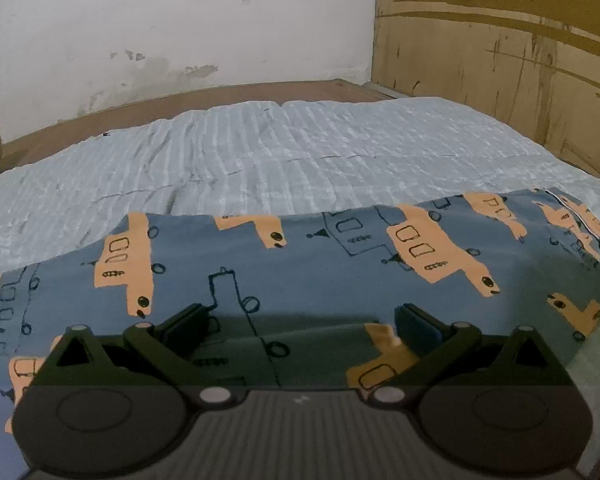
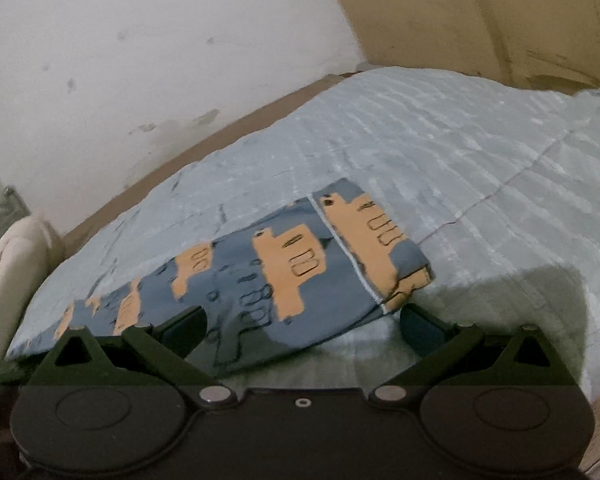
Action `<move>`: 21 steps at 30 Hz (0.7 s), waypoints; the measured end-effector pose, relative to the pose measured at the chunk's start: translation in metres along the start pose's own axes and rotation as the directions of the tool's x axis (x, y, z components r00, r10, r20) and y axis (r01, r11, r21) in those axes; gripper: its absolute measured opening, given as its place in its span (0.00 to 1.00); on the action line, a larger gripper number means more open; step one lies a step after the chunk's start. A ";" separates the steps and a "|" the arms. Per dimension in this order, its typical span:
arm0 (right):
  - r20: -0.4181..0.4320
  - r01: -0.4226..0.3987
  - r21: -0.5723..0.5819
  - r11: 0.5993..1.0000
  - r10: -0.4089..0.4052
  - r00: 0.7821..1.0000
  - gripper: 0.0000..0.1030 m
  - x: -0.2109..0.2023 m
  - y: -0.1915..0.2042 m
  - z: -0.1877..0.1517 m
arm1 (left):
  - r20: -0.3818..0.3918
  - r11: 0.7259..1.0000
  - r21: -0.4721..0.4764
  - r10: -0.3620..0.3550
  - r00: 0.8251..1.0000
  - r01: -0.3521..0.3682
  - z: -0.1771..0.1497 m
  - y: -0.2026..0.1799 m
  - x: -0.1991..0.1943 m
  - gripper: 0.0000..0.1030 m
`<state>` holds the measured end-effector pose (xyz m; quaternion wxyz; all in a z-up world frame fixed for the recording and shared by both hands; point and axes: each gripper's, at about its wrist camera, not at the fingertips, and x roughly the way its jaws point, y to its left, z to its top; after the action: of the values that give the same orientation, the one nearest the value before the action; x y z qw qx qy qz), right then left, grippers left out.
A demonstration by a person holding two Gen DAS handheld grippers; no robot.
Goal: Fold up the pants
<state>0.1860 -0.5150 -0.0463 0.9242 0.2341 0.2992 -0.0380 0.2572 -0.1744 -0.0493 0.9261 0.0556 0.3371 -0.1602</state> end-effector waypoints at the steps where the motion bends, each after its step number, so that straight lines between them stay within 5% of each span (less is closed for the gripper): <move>1: 0.010 0.014 0.014 1.000 -0.015 1.000 0.99 0.002 0.000 0.000 | 0.002 1.000 -0.001 -0.001 1.000 0.001 0.000 0.000 -0.001 0.99; 7: 0.122 0.055 0.165 0.985 -0.075 0.990 0.92 -0.002 -0.005 0.000 | 0.000 1.000 -0.010 -0.010 1.000 0.010 0.001 0.002 -0.001 0.99; 9: 0.156 0.065 0.227 0.972 -0.102 0.983 0.77 -0.006 -0.010 0.001 | -0.021 1.000 -0.019 -0.021 1.000 0.020 0.006 0.004 -0.004 0.99; 11: 0.161 0.091 0.276 0.957 -0.140 0.977 0.49 -0.006 -0.017 0.003 | -0.045 0.998 -0.046 -0.047 0.998 0.045 0.012 0.009 -0.005 0.99; 13: 0.151 0.112 0.297 0.948 -0.162 0.975 0.38 -0.004 -0.024 0.003 | -0.053 0.992 -0.095 -0.087 0.995 0.082 0.017 0.017 -0.010 0.99; 17: 0.162 0.149 0.245 0.958 -0.192 0.968 0.19 -0.005 -0.020 0.004 | -0.052 0.970 -0.188 -0.169 0.984 0.157 0.024 0.030 -0.017 0.99; 21: 0.220 0.196 0.067 0.978 -0.206 0.953 0.15 -0.010 0.008 0.006 | -0.025 0.947 -0.236 -0.228 0.973 0.216 0.030 0.039 -0.024 0.99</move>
<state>0.1829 -0.5116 -0.0326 0.9381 0.2173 0.2134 -0.1649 0.2707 -0.1377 -0.0114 0.8932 -0.0870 0.3817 -0.2213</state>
